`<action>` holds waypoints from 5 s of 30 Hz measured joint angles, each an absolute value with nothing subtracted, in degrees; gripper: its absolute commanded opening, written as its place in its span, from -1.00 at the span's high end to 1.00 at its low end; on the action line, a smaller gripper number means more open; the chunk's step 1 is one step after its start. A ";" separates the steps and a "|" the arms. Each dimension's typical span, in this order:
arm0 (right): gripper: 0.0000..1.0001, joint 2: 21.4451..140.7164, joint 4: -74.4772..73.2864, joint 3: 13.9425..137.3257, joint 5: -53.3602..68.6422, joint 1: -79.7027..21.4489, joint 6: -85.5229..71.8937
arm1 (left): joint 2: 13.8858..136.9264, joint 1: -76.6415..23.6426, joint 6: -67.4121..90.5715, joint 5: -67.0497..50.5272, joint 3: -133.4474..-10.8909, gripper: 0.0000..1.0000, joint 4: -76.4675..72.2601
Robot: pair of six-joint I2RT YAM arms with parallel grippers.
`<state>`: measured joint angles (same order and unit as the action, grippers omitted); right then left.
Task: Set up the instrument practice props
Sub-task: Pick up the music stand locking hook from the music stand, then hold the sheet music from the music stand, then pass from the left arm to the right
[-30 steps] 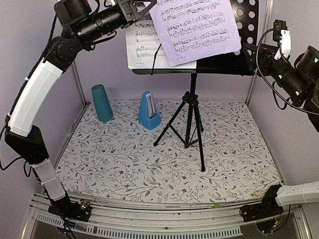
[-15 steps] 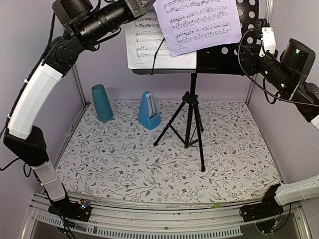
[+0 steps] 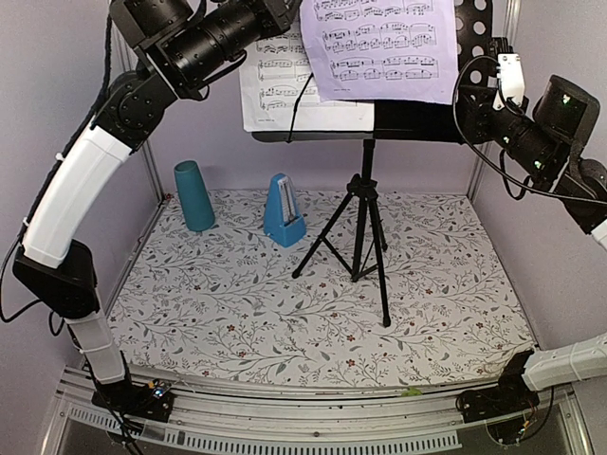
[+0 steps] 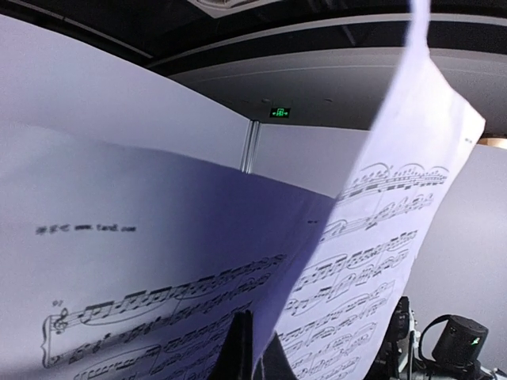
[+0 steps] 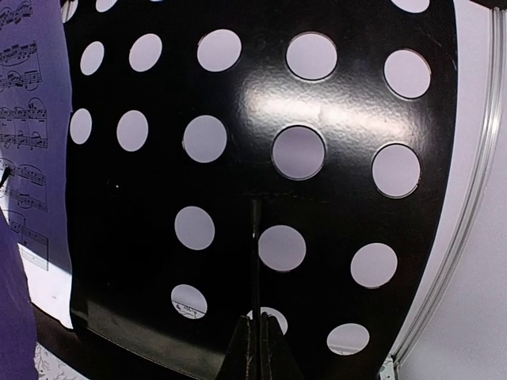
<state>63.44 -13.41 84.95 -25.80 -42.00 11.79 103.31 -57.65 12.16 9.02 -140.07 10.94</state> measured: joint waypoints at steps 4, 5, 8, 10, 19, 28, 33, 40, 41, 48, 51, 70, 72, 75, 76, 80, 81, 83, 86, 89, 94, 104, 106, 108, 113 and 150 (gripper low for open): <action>1.00 61.89 -11.44 82.70 -25.15 -42.00 11.42 | 105.56 -60.25 9.10 13.32 -141.27 1.00 9.56; 1.00 61.30 -10.55 81.73 -25.02 -42.00 11.33 | 106.00 -60.84 8.21 14.55 -141.29 1.00 9.26; 1.00 59.57 -7.68 79.00 -24.93 -42.00 10.90 | 107.04 -62.26 5.89 18.00 -141.27 1.00 8.16; 1.00 58.28 -5.23 76.79 -24.93 -42.00 10.22 | 107.61 -62.92 4.54 20.43 -141.29 1.00 7.22; 1.00 53.12 6.28 67.31 -24.29 -41.98 8.86 | 108.90 -64.71 0.43 27.97 -141.60 1.00 3.27; 1.00 53.32 13.37 64.38 -21.87 -41.98 12.60 | 111.26 -67.16 -3.07 33.15 -143.98 1.00 -0.19; 1.00 54.78 15.94 63.94 -21.69 -41.98 14.96 | 113.12 -68.10 -4.45 35.86 -145.14 1.00 -1.67; 1.00 56.07 18.55 63.51 -21.69 -41.98 16.58 | 115.83 -69.23 -6.09 39.90 -145.14 1.00 -2.85; 1.00 56.12 18.68 63.48 -21.69 -41.98 16.67 | 116.14 -69.52 -6.50 40.58 -145.14 1.00 -3.25; 1.00 56.55 19.77 63.33 -21.71 -41.98 16.82 | 117.97 -70.96 -11.62 45.45 -145.14 1.00 -9.80; 1.00 56.55 20.58 62.92 -21.71 -41.98 16.88 | 118.65 -71.35 -13.39 46.70 -145.14 1.00 -11.84; 1.00 57.60 22.61 62.06 -18.92 -41.93 17.32 | 119.33 -71.46 -15.31 48.45 -145.14 1.00 -15.11; 1.00 57.98 22.59 62.06 -18.35 -41.93 17.43 | 119.37 -71.46 -14.98 47.99 -145.14 1.00 -15.09; 1.00 58.61 22.52 62.06 -17.52 -41.93 17.43 | 119.52 -71.46 -14.63 47.03 -145.14 1.00 -14.98; 1.00 58.85 22.50 62.08 -17.34 -41.93 17.43 | 119.63 -71.46 -14.35 46.70 -145.14 1.00 -14.79; 1.00 59.72 21.80 62.46 -17.08 -41.93 17.39 | 120.05 -71.46 -13.34 45.10 -145.14 1.00 -14.02; 1.00 59.88 21.54 62.54 -17.02 -41.93 17.34 | 120.14 -71.46 -13.17 44.69 -145.14 1.00 -13.82; 1.00 60.12 20.62 63.00 -16.97 -41.93 17.04 | 120.25 -71.46 -12.53 43.81 -145.14 1.00 -13.23; 1.00 60.20 19.70 63.40 -16.97 -41.93 16.43 | 120.25 -71.48 -11.84 42.37 -145.14 1.00 -12.47; 1.00 60.20 19.18 63.53 -16.97 -41.93 15.84 | 120.25 -71.48 -11.31 40.64 -145.14 1.00 -12.10; 1.00 60.18 18.31 63.96 -16.99 -41.93 15.25 | 120.27 -71.48 -10.63 37.71 -145.14 1.00 -11.92; 0.31 59.88 16.60 64.14 -16.95 -41.93 14.35 | 120.27 -71.46 -9.34 34.83 -145.14 1.00 -11.57; 0.13 59.70 15.57 64.14 -16.67 -41.91 14.00 | 120.27 -71.46 -9.19 34.85 -145.14 1.00 -11.31; 0.03 59.33 14.09 64.25 -15.97 -41.85 14.35 | 120.27 -71.46 -8.93 34.89 -145.14 1.00 -10.98; -0.28 57.47 10.28 65.30 -13.63 -41.82 14.72 | 120.27 -71.46 -8.36 34.92 -145.14 1.00 -10.02; -0.38 56.21 -8.95 78.32 7.99 -22.59 -3.99 | 119.92 -70.43 -5.91 32.16 -145.08 1.00 -6.24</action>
<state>56.21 -8.95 78.32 7.99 -22.59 -3.99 119.92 -70.43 -5.91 32.16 -145.08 -6.24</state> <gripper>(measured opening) 0.698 0.007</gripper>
